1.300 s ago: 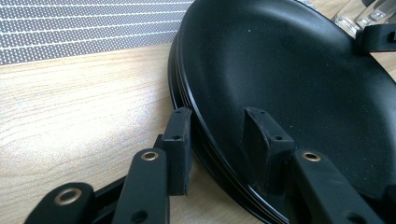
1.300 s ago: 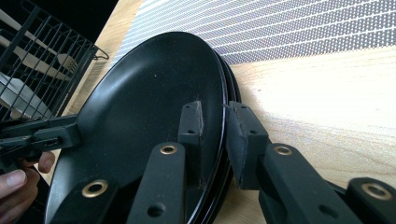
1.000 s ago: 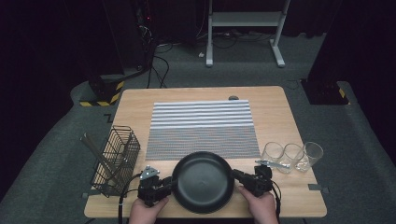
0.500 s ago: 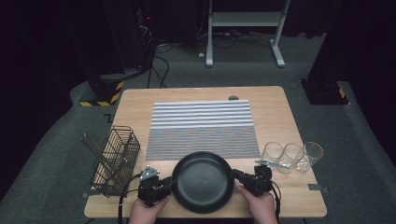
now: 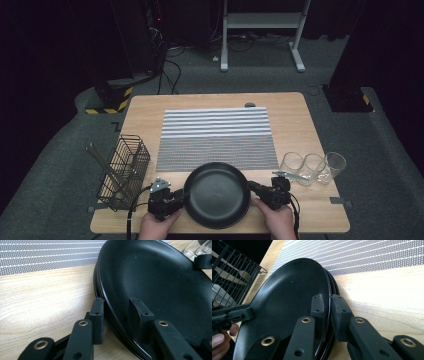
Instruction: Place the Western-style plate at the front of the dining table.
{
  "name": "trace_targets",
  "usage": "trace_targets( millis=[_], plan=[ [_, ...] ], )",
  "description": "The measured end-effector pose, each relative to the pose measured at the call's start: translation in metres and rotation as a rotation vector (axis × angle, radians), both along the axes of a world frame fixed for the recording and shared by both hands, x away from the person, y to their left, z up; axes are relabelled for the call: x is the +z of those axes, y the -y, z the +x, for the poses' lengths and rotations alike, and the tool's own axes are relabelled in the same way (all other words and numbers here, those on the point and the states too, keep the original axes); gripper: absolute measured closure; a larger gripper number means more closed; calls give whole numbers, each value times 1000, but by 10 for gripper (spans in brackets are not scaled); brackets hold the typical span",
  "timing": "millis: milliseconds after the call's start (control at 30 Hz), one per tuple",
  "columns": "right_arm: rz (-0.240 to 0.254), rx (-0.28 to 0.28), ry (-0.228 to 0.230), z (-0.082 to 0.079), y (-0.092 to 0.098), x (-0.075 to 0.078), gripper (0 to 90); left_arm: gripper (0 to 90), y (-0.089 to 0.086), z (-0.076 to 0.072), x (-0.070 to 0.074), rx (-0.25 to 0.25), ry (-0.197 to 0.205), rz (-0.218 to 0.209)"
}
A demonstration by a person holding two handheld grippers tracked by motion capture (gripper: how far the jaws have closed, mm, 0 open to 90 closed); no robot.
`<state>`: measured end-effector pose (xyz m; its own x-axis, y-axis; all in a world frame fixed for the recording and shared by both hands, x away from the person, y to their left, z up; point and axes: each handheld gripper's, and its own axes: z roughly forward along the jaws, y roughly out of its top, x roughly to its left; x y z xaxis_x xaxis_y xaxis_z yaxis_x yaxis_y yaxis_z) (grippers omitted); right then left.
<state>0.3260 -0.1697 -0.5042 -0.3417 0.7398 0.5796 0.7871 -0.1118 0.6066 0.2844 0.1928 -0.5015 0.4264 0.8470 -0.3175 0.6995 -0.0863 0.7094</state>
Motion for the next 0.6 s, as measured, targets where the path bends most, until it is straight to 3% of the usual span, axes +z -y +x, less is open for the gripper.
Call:
trace_targets(
  millis=[600],
  plan=[
    [8, -10, -7, 1, -2, 0, 804, 653, 0, 0, 0, 4, -3, 1]
  ],
)
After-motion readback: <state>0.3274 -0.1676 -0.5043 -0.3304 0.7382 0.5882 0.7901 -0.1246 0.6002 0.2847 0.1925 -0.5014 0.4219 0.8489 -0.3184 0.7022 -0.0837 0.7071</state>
